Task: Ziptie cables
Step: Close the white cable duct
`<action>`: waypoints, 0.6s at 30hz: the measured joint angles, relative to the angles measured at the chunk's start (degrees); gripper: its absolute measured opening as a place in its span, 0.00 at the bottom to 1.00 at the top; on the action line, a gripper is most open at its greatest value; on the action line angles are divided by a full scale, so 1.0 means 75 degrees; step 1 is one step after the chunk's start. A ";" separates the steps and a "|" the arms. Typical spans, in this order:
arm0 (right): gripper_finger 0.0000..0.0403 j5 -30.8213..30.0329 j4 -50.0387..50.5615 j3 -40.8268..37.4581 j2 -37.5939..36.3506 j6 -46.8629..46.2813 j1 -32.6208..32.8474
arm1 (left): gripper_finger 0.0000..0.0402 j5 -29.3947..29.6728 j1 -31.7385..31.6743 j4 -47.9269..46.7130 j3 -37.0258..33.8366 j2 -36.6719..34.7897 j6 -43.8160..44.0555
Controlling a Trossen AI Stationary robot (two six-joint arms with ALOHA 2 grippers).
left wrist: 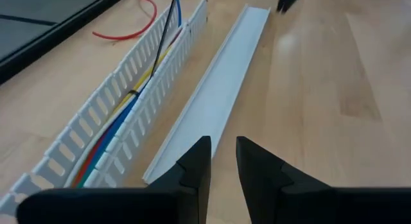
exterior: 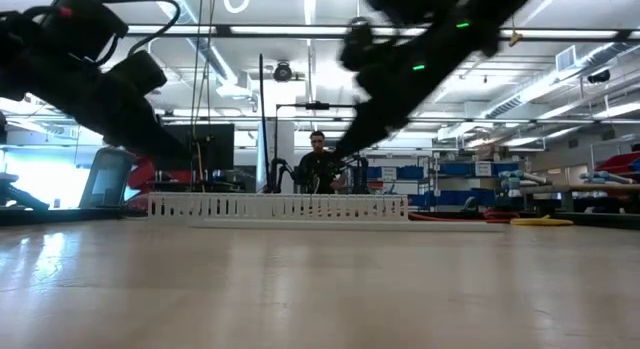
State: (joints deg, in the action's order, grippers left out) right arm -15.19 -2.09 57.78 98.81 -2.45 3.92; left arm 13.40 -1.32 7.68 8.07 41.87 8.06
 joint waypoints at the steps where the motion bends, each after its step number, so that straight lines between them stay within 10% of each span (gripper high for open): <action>1: 0.00 0.0206 -0.0005 0.0356 0.0321 0.0159 -0.0124 | 0.20 0.0000 0.0000 0.0124 -0.0076 0.0000 0.0027; 18: 0.34 0.1661 0.1912 0.4376 0.3574 0.1027 -0.1124 | 0.20 0.0005 0.0000 0.0413 -0.0113 0.0017 0.0369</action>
State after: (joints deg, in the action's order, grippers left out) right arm -2.74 12.25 90.59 125.62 5.26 -4.51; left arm 13.44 -1.32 10.78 7.22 42.00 10.83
